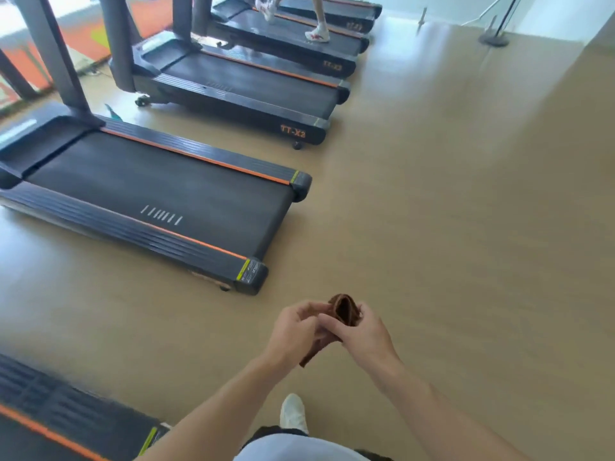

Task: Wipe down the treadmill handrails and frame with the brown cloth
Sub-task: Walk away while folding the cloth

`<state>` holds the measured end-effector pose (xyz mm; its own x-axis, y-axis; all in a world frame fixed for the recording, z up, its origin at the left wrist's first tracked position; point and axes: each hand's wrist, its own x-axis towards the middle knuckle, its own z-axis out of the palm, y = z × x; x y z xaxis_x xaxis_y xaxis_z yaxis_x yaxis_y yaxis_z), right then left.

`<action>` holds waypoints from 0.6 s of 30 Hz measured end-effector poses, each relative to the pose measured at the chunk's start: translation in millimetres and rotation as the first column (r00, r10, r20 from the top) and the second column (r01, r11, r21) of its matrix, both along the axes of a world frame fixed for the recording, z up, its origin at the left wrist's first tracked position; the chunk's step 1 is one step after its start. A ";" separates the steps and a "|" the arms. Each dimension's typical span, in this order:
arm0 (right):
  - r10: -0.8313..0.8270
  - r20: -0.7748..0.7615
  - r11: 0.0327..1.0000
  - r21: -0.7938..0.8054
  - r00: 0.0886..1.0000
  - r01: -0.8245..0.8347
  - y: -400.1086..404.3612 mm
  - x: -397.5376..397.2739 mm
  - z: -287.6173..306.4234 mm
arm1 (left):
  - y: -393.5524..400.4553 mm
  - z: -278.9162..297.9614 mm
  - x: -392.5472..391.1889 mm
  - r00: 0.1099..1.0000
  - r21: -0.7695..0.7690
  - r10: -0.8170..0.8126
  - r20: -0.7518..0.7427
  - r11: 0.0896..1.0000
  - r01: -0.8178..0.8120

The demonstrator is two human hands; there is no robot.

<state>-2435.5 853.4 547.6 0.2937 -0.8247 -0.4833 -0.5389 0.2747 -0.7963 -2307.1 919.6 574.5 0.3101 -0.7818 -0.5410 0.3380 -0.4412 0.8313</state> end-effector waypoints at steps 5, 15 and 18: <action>0.072 -0.024 0.994 -0.077 0.997 -0.074 -128.9 44.2 11.7 | -129.7 -13.7 64.6 0.949 0.034 -0.157 0.275 0.988 0.153; 0.322 0.291 0.939 -0.221 0.901 -0.264 -429.0 110.1 60.2 | -417.2 -43.8 136.2 0.824 0.126 -0.329 0.461 0.944 0.306; 0.374 0.422 0.918 -0.295 0.826 -0.265 -516.1 132.4 92.3 | -488.7 -37.1 149.8 0.902 0.096 -0.157 0.403 0.987 0.129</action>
<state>-2303.1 337.3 639.9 0.7019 -0.7107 -0.0474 -0.1214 -0.0538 -0.9911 -2157.3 430.9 537.4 0.4018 -0.8019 -0.4422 -0.0957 -0.5170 0.8506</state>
